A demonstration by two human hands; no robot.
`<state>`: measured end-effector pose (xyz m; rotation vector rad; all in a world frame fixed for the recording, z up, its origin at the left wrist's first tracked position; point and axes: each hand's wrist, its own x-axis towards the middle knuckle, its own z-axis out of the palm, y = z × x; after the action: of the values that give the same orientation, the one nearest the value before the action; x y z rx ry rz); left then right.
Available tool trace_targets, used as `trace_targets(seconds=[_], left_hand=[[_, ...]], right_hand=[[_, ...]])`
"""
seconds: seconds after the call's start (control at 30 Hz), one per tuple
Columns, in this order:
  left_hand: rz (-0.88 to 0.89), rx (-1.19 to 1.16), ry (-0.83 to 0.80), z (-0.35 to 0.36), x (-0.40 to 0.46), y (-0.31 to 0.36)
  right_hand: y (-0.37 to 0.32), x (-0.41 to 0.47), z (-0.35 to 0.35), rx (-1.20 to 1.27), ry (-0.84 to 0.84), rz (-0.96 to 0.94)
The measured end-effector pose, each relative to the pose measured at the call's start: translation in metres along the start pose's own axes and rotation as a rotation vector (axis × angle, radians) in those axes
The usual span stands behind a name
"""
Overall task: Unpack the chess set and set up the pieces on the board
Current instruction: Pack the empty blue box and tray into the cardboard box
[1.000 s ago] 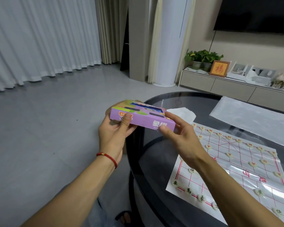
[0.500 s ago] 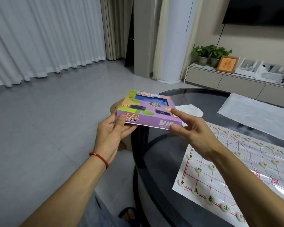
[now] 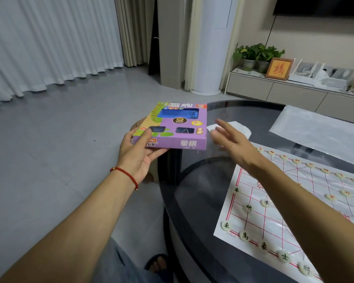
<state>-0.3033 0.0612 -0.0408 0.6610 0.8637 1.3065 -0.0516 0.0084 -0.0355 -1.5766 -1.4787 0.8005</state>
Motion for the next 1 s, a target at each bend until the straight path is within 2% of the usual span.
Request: trace_targets(seconds=[0.03,0.1,0.17,0.27,0.37,0.47,0.6,0.8,0.9,1.0], left_hand=[[-0.01,0.001,0.006,0.0,0.004,-0.002],[-0.034,0.027,0.023,-0.001,0.011,-0.006],[-0.051,0.05,0.031,-0.002,0.018,-0.011],[-0.065,0.07,0.03,0.0,0.025,-0.016],[-0.061,0.055,0.058,0.005,0.031,-0.017],[-0.047,0.04,0.098,0.007,0.035,-0.017],[-0.018,0.035,0.121,0.009,0.037,-0.018],[0.009,0.095,0.109,0.023,0.046,-0.031],[-0.007,0.159,0.09,0.039,0.051,-0.042],[-0.024,0.208,0.065,0.05,0.059,-0.053]], right_hand=[[0.007,0.011,-0.003,-0.122,0.095,0.036],[0.02,0.033,-0.005,-0.537,0.235,0.08],[0.03,0.051,-0.001,-0.876,0.24,0.121],[0.046,0.072,0.004,-1.059,0.199,0.167],[0.062,0.084,0.006,-0.988,0.28,0.12],[0.065,0.089,0.003,-0.816,0.375,0.068],[0.048,0.085,-0.023,-0.354,0.583,0.093],[0.032,0.061,-0.084,0.168,0.891,0.219],[0.037,0.034,-0.114,0.21,0.931,0.252],[0.045,0.01,-0.139,0.142,0.959,0.238]])
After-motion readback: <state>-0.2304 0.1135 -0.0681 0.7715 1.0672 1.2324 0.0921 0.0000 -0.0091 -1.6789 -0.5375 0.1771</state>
